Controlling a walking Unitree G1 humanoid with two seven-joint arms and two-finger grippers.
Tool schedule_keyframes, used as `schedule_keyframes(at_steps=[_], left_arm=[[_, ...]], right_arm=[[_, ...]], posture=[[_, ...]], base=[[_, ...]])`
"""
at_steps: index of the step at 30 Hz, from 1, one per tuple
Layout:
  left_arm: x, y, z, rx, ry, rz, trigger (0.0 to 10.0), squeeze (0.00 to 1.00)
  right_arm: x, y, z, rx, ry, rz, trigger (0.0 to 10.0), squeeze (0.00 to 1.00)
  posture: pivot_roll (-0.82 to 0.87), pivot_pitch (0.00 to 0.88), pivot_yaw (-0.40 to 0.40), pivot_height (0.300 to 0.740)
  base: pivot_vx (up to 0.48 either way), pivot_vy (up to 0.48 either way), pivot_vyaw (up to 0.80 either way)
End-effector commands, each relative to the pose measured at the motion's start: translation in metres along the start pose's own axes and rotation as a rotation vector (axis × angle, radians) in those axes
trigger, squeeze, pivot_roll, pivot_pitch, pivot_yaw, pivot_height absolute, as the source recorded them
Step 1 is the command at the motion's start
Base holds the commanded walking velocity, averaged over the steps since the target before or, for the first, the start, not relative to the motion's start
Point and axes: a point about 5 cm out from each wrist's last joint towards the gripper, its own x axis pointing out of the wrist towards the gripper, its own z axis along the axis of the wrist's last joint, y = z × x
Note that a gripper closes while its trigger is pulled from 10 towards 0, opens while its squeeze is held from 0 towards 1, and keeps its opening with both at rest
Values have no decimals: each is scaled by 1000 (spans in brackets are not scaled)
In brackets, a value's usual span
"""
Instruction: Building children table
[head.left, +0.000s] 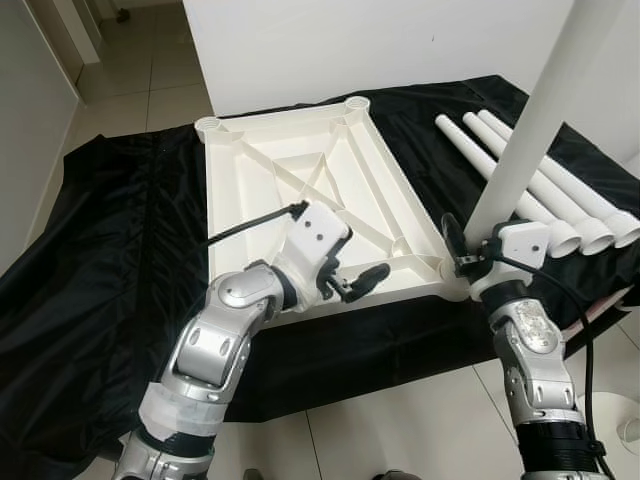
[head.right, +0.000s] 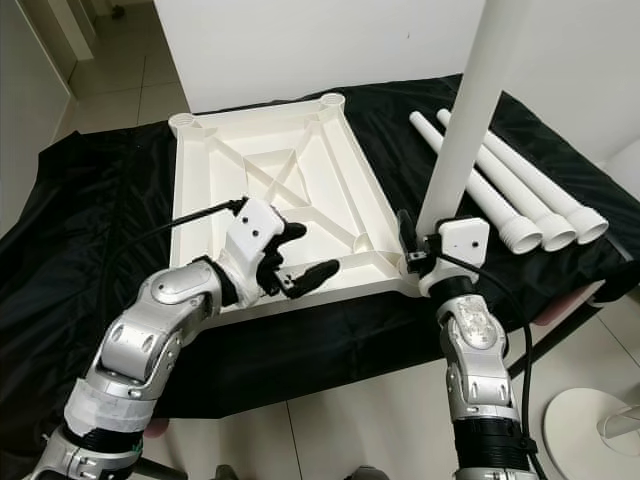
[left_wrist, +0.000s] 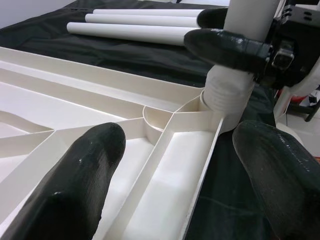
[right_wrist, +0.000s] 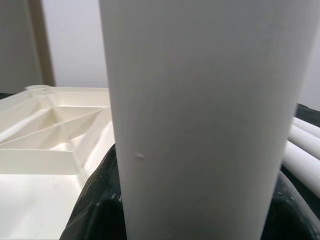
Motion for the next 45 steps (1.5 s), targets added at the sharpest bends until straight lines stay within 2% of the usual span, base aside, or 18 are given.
schedule_keyframes(at_steps=[1, 6, 9, 12, 15, 18, 24, 31, 33, 45], left_arm=[[-3, 7, -7, -14, 32, 131, 10000, 0], [-4, 6, -7, 0, 40, 131, 10000, 0], [-6, 7, -7, -4, 41, 136, 10000, 0], [-7, 9, -7, -8, 42, 143, 10000, 0], [-7, 9, -7, -6, 43, 145, 10000, 0], [-7, 10, -6, -6, 45, 147, 10000, 0], [-8, 11, -6, -6, 46, 152, 10000, 0], [-9, 11, -6, -10, 48, 154, 10000, 0], [-9, 12, -6, -10, 50, 157, 10000, 0], [-11, 14, -5, -11, 51, 159, 10000, 0]], right_arm=[[-4, 10, -19, 4, 80, 72, 10000, 0], [-6, 11, -23, -12, 89, 105, 10000, 0], [-8, 4, -29, -7, 103, 74, 10000, 0], [-7, -4, -31, 43, 103, 7, 10000, 0], [-7, -5, -31, 48, 100, -5, 10000, 0], [-7, -11, -33, 106, 94, -56, 10000, 0], [-9, -12, -34, 106, 96, -58, 10000, 0], [-15, -1, -38, 62, 111, 55, 10000, 0], [-19, 3, -38, 23, 121, 112, 10000, 0], [-28, 3, -43, -13, 166, 219, 10000, 0]], posture=[[-105, 82, 92, 740], [-97, 88, 92, 740], [-90, 93, 92, 740], [-88, 95, 93, 740], [-87, 95, 93, 740], [-88, 96, 94, 740], [-89, 99, 94, 740], [-92, 104, 96, 740], [-91, 105, 96, 740], [-94, 104, 103, 740]], base=[[0, 0, 0], [0, 0, 0], [0, 0, 0], [0, 0, 0], [0, 0, 0], [0, 0, 0], [0, 0, 0], [0, 0, 0], [0, 0, 0], [0, 0, 0]])
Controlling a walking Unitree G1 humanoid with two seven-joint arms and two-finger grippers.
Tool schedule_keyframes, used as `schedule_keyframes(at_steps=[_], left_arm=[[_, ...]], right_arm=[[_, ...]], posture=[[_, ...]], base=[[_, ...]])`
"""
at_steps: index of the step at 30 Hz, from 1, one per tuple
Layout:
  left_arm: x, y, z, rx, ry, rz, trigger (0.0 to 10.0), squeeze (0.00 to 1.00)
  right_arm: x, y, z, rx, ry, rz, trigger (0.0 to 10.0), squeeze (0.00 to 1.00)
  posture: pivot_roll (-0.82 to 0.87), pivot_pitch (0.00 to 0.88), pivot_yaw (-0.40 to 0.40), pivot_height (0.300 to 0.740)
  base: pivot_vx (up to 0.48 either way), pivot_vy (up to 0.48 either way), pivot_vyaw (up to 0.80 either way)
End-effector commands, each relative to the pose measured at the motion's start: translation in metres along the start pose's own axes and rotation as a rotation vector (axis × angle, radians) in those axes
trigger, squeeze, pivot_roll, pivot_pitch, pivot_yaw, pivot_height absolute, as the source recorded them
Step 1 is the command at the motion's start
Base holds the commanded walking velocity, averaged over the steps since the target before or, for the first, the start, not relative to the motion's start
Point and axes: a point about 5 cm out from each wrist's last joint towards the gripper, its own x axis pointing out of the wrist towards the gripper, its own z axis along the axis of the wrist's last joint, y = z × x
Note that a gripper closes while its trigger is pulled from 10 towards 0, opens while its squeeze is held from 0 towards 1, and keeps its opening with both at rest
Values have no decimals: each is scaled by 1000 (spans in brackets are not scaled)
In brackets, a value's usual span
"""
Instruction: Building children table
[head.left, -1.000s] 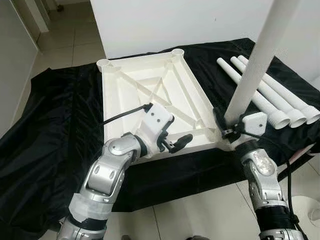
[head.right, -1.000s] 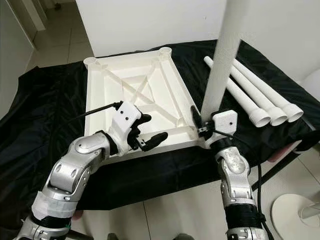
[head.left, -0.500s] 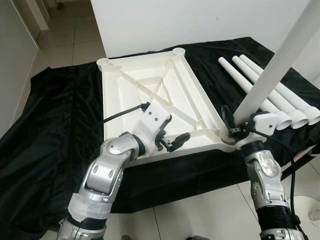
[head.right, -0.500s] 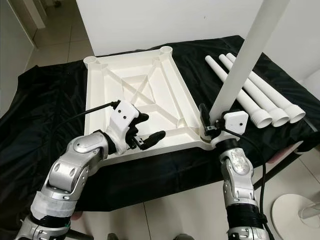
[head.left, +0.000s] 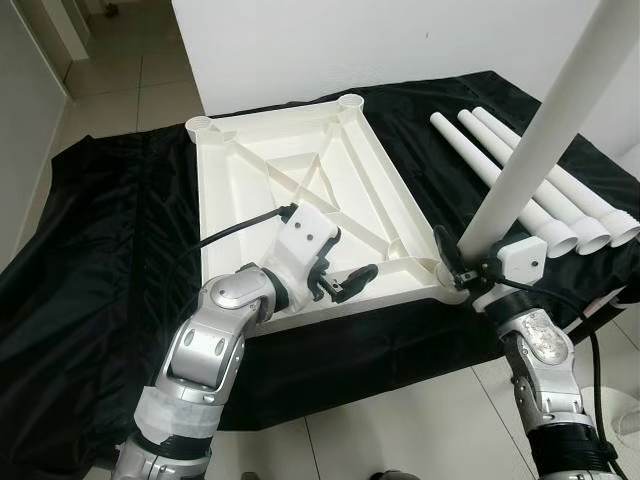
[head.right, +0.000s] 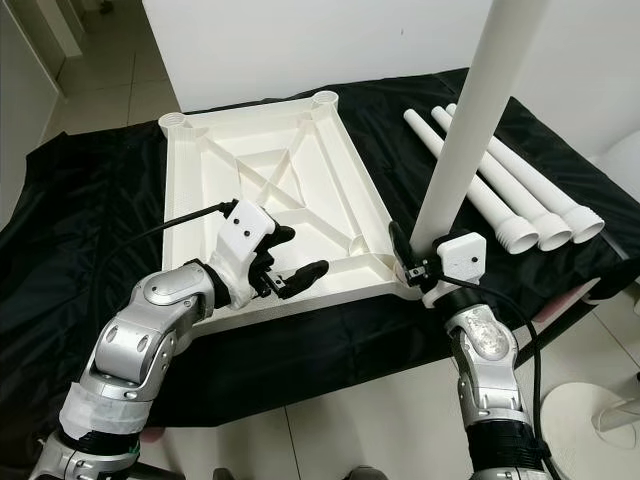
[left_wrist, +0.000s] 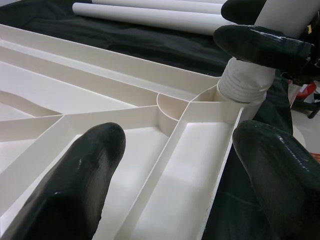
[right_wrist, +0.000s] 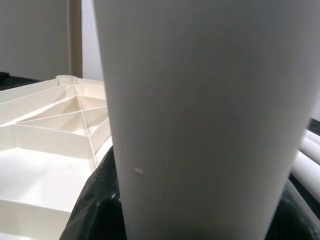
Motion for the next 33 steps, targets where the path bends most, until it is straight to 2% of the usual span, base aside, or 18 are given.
schedule_keyframes(at_steps=[1, 9, 11, 13, 16, 20, 22, 33], left_arm=[[-3, 7, 1, 5, 5, 115, 10000, 0], [-2, 7, 2, 9, 5, 107, 10000, 0], [-2, 7, 2, 10, 5, 108, 10000, 0], [-3, 8, 3, 12, 3, 115, 10000, 0], [-3, 8, 3, 12, 3, 118, 10000, 0], [-3, 7, 3, 11, 0, 119, 10000, 0], [-4, 7, 3, 12, 1, 120, 10000, 0], [-5, 4, -1, 16, 12, 111, 10000, 0]], right_arm=[[-13, 15, -29, 47, 159, 64, 10000, 0], [-5, 14, -34, 108, 185, 100, 10000, 0], [-2, 13, -35, 139, 197, 92, 10000, 0], [6, 16, -34, 208, 210, 76, 10000, 0], [11, 19, -35, 241, 231, 69, 10000, 0], [15, 18, -38, 236, 261, 31, 10000, 0], [17, 17, -40, 286, 273, 1, 10000, 0], [22, 20, -45, 346, 332, -63, 10000, 0]], posture=[[-94, 104, 103, 740], [-91, 102, 107, 740], [-87, 101, 105, 740], [-82, 99, 100, 740], [-83, 99, 97, 740], [-83, 98, 92, 740], [-83, 101, 88, 740], [-83, 104, 69, 740]], base=[[0, 0, 0], [0, 0, 0], [0, 0, 0], [0, 0, 0], [0, 0, 0], [0, 0, 0], [0, 0, 0], [0, 0, 0]])
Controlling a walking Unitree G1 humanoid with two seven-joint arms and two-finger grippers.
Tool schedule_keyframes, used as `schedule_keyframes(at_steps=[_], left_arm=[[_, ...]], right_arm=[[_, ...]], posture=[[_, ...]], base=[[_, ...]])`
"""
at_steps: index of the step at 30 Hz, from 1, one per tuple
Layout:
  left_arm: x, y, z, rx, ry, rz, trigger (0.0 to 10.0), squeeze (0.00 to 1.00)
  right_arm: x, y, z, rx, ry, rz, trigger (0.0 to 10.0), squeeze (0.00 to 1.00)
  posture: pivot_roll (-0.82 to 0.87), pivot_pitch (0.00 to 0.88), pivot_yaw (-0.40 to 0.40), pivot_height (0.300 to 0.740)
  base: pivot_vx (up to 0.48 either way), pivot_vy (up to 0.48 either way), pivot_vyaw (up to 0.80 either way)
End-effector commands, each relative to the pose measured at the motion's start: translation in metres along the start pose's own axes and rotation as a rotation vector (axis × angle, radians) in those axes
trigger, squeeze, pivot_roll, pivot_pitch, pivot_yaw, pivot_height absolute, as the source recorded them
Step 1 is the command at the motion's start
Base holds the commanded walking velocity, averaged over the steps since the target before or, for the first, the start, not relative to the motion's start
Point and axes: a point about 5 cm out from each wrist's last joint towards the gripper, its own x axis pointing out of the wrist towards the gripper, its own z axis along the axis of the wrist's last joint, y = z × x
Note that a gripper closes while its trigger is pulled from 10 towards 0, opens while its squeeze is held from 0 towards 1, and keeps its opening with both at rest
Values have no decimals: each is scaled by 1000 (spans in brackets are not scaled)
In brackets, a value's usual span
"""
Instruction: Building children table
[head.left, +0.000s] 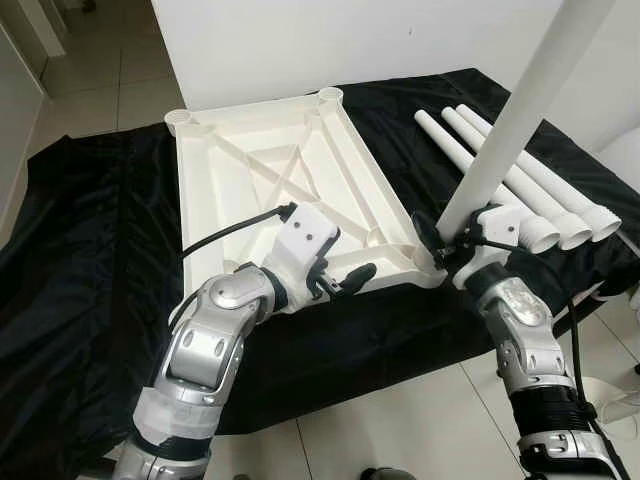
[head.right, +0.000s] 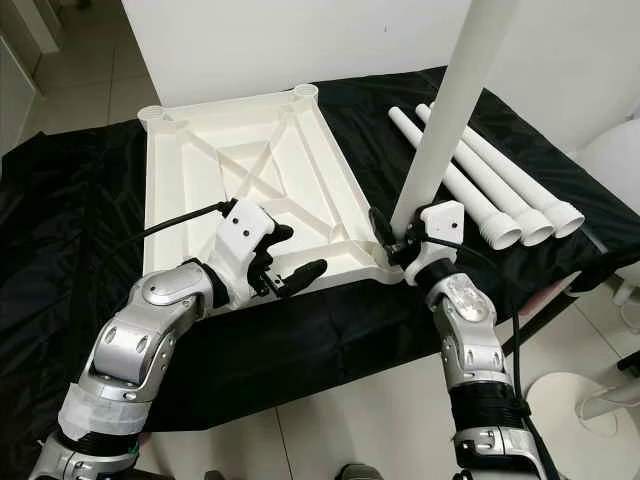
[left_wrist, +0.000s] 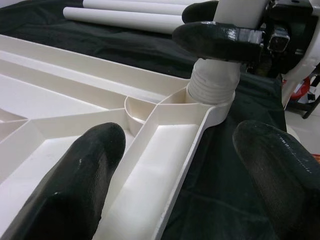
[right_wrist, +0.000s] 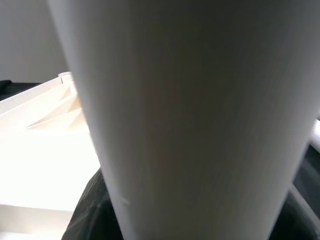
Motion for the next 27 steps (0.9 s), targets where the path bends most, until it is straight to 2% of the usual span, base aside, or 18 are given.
schedule_keyframes(at_steps=[1, 4, 9, 14, 15, 16, 18, 19, 21, 22, 27], left_arm=[[-3, 4, -2, 0, 9, 99, 10000, 0], [-2, 3, -3, 1, 11, 99, 10000, 0], [-2, 2, -3, -1, 10, 97, 10000, 0], [-2, 1, -4, -4, 8, 100, 10000, 0], [-2, 1, -4, -4, 8, 101, 10000, 0], [-2, 1, -4, -4, 8, 101, 10000, 0], [-2, 1, -4, -6, 7, 103, 10000, 0], [-2, 1, -4, -6, 7, 105, 10000, 0], [-3, 2, -4, -8, 7, 108, 10000, 0], [-3, 2, -4, -8, 7, 109, 10000, 0], [-3, 3, -5, -9, 9, 111, 10000, 0]], right_arm=[[-14, 6, -47, 142, 240, -51, 10000, 0], [-11, 7, -47, 191, 257, -48, 10000, 0], [-7, 5, -43, 212, 259, -42, 10000, 0], [-2, 5, -42, 294, 292, -32, 10000, 0], [-1, 6, -39, 248, 267, -14, 10000, 0], [-1, 6, -39, 248, 267, -14, 10000, 0], [0, 9, -32, 159, 201, 32, 10000, 0], [0, 14, -22, 139, 108, 68, 10000, 0], [-1, 19, -1, 127, -64, 96, 10000, 0], [-1, 19, 6, 155, -106, 88, 10000, 0], [1, 19, 18, 131, -150, 77, 10000, 0]], posture=[[-83, 104, 69, 740], [-85, 100, 62, 740], [-84, 93, 57, 740], [-82, 85, 52, 740], [-81, 84, 49, 740], [-81, 84, 49, 740], [-80, 82, 48, 740], [-80, 82, 48, 740], [-78, 84, 49, 740], [-78, 84, 49, 740], [-79, 87, 52, 740]], base=[[0, 0, 0], [0, 0, 0], [0, 0, 0], [0, 0, 0], [0, 0, 0], [0, 0, 0], [0, 0, 0], [0, 0, 0], [0, 0, 0], [0, 0, 0], [0, 0, 0]])
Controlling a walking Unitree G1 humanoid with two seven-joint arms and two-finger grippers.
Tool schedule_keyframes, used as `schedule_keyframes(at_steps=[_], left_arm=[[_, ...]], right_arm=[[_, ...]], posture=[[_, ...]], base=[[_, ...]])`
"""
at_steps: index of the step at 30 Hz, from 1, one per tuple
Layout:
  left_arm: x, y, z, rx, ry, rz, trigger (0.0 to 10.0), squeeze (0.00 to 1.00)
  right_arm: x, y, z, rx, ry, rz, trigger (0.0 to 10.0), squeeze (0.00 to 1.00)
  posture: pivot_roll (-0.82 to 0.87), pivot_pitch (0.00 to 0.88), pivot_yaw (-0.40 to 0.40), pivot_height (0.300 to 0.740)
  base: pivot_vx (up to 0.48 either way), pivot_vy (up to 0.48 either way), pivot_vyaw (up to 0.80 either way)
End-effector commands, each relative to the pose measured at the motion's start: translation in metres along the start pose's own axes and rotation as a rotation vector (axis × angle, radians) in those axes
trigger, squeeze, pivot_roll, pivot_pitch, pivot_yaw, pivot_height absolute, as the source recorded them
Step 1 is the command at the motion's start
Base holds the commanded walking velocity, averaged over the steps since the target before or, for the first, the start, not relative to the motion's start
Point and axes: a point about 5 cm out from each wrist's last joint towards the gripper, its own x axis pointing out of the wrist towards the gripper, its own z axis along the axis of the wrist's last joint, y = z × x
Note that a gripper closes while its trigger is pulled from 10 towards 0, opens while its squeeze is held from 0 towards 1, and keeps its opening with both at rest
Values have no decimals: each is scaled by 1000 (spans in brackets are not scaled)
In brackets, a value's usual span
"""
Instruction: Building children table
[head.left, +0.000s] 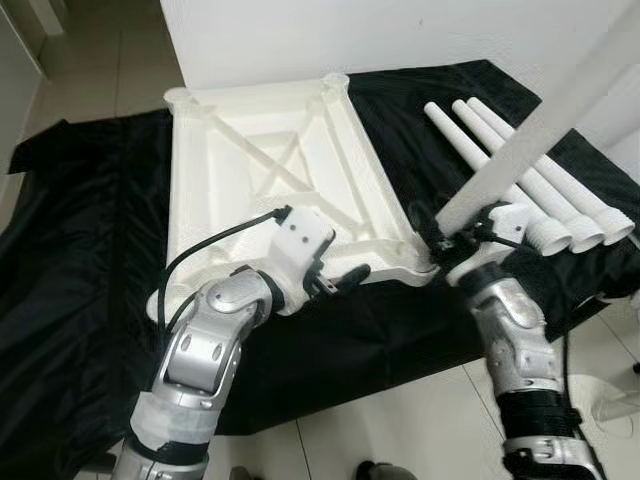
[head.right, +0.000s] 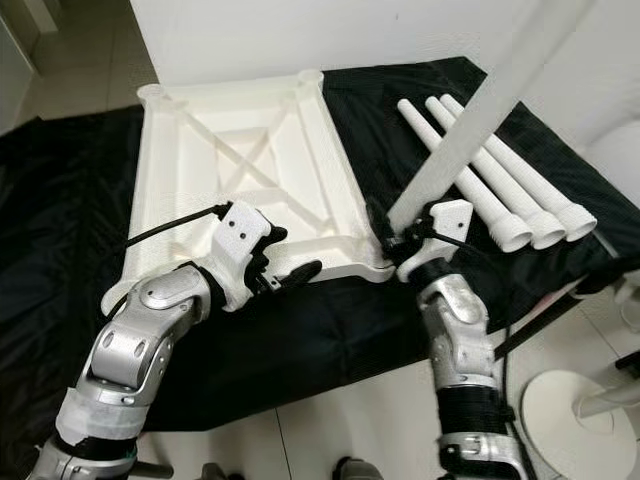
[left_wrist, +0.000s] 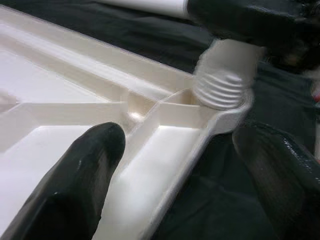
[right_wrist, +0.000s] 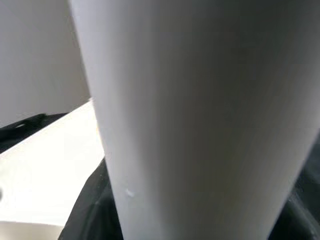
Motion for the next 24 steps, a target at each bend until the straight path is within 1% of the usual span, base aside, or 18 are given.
schedule_keyframes(at_steps=[1, 2, 4, 5, 7, 11, 14, 15, 16, 17, 18, 20, 21, 24], left_arm=[[-2, 2, -2, 0, 6, 38, 10000, 0], [-2, 2, -2, 0, 6, 38, 10000, 0], [-2, 3, -2, -3, 5, 39, 10000, 0], [-1, 3, -1, -5, 4, 39, 10000, 0], [-1, 4, -1, -6, 3, 40, 10000, 0], [0, 4, -1, -12, 1, 41, 10000, 0], [0, 5, 1, -18, -8, 43, 10000, 0], [0, 5, 1, -18, -8, 43, 10000, 0], [0, 6, 2, -16, -13, 44, 10000, 0], [0, 6, 2, -16, -13, 44, 10000, 0], [0, 6, 4, -20, -25, 38, 10000, 0], [0, 7, 8, -26, -53, 20, 10000, 0], [0, 7, 8, -26, -53, 20, 10000, 0], [1, 9, 14, -24, -89, 3, 10000, 0]], right_arm=[[1, 4, 3, -26, -8, 26, 10000, 0], [1, 4, 3, -26, -8, 26, 10000, 0], [5, 9, 21, -122, -89, 48, 10000, 0], [7, 11, 27, -152, -111, 52, 10000, 0], [9, 11, 31, -161, -123, 54, 10000, 0], [12, 12, 38, -147, -125, 74, 10000, 0], [18, 7, 44, -118, -58, 75, 10000, 0], [18, 7, 44, -118, -58, 75, 10000, 0], [20, 5, 43, -125, -14, 72, 10000, 0], [20, 5, 43, -125, -14, 72, 10000, 0], [21, 3, 40, -161, 37, 71, 10000, 0], [22, -5, 34, -165, 108, 43, 10000, 0], [22, -5, 34, -165, 108, 43, 10000, 0], [22, -5, 32, -215, 128, 50, 10000, 0]], posture=[[-80, 89, 55, 740], [-80, 89, 55, 740], [-81, 91, 57, 740], [-83, 93, 58, 740], [-83, 93, 58, 740], [-84, 92, 59, 740], [-86, 91, 57, 740], [-86, 91, 57, 740], [-86, 91, 57, 740], [-86, 91, 57, 740], [-89, 89, 56, 740], [-90, 87, 53, 740], [-90, 87, 53, 740], [-94, 86, 50, 740]], base=[[0, 0, 0], [0, 0, 0], [0, 0, 0], [0, 0, 0], [0, 0, 0], [0, 0, 0], [0, 0, 0], [0, 0, 0], [0, 0, 0], [0, 0, 0], [0, 0, 0], [0, 0, 0], [0, 0, 0], [0, 0, 0]])
